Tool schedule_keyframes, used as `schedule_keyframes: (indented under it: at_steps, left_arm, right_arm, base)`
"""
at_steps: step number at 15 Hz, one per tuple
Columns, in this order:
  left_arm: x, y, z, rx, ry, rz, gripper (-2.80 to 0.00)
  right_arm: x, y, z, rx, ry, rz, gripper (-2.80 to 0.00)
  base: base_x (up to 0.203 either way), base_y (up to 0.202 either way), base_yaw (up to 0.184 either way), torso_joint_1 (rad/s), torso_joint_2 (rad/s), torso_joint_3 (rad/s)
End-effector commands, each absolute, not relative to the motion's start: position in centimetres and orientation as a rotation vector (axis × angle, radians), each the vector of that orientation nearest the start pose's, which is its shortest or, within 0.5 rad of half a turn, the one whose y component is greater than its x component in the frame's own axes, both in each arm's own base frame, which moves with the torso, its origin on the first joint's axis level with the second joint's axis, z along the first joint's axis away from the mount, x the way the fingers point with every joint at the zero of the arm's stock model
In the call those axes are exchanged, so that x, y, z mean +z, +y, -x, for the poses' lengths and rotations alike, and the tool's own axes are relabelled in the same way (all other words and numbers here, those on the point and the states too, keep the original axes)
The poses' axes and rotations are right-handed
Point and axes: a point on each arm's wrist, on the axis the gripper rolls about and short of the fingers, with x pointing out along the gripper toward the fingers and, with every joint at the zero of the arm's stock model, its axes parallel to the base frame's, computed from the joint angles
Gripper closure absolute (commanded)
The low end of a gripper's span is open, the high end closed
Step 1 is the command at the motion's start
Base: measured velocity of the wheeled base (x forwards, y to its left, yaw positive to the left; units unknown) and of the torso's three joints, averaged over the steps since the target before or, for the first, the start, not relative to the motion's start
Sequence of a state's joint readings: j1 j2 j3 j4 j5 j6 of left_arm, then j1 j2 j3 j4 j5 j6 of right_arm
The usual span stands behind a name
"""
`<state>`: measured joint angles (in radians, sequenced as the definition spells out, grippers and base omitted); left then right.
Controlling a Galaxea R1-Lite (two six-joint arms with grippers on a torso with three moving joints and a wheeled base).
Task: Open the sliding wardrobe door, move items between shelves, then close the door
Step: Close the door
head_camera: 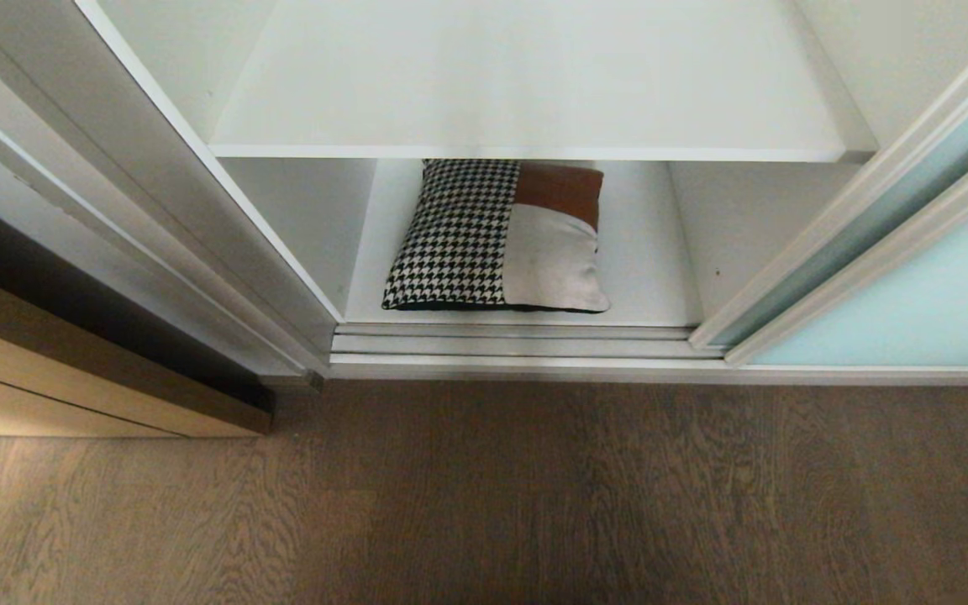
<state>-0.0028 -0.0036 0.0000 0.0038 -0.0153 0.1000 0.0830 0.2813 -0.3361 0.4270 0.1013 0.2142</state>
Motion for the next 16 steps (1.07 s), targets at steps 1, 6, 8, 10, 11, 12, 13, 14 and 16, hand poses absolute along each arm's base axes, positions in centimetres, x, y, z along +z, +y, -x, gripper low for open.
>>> schedule_keyframes:
  at_steps: [1,6,8,10,11,12,13,14,16]
  left_arm:
    - [7.5,0.0,2.3,-0.019,0.005,-0.101,0.00]
    - [7.5,0.0,2.3,-0.019,0.005,-0.100,0.00]
    - [7.5,0.0,2.3,-0.019,0.005,-0.100,0.00]
    - [7.5,0.0,2.3,-0.019,0.005,-0.100,0.00]
    - [7.5,0.0,2.3,-0.019,0.005,-0.100,0.00]
    - [7.5,0.0,2.3,-0.019,0.005,-0.100,0.00]
    - [7.5,0.0,2.3,-0.019,0.005,-0.100,0.00]
    - [7.5,0.0,2.3,-0.019,0.005,-0.100,0.00]
    - [7.5,0.0,2.3,-0.019,0.005,-0.100,0.00]
  right_arm:
    - [12.5,0.2,2.3,0.106,0.395,-0.202,0.00]
    - [9.0,0.2,1.5,0.075,0.198,-0.105,0.00]
    - [8.6,0.2,2.1,0.063,0.039,-0.069,0.00]
    - [8.1,0.1,2.4,0.038,-0.037,-0.114,0.00]
    - [8.0,0.0,2.3,0.014,-0.037,-0.202,0.00]
    - [7.9,0.0,2.3,-0.001,-0.033,-0.273,0.00]
    - [7.9,0.0,2.3,-0.007,-0.034,-0.295,0.00]
    - [7.9,0.0,2.3,-0.012,-0.036,-0.263,0.00]
    - [7.9,0.0,2.3,-0.014,-0.039,-0.094,0.00]
  base:
    - [0.000,0.000,0.000,0.000,0.00,0.000]
    - [0.000,0.000,0.000,0.000,0.00,0.000]
    - [0.000,0.000,0.000,0.000,0.00,0.000]
    - [0.000,0.000,0.000,0.000,0.00,0.000]
    - [0.000,0.000,0.000,0.000,0.00,0.000]
    - [0.000,0.000,0.000,0.000,0.00,0.000]
    - [0.000,0.000,0.000,0.000,0.00,0.000]
    - [0.000,0.000,0.000,0.000,0.00,0.000]
    - [0.000,0.000,0.000,0.000,0.00,0.000]
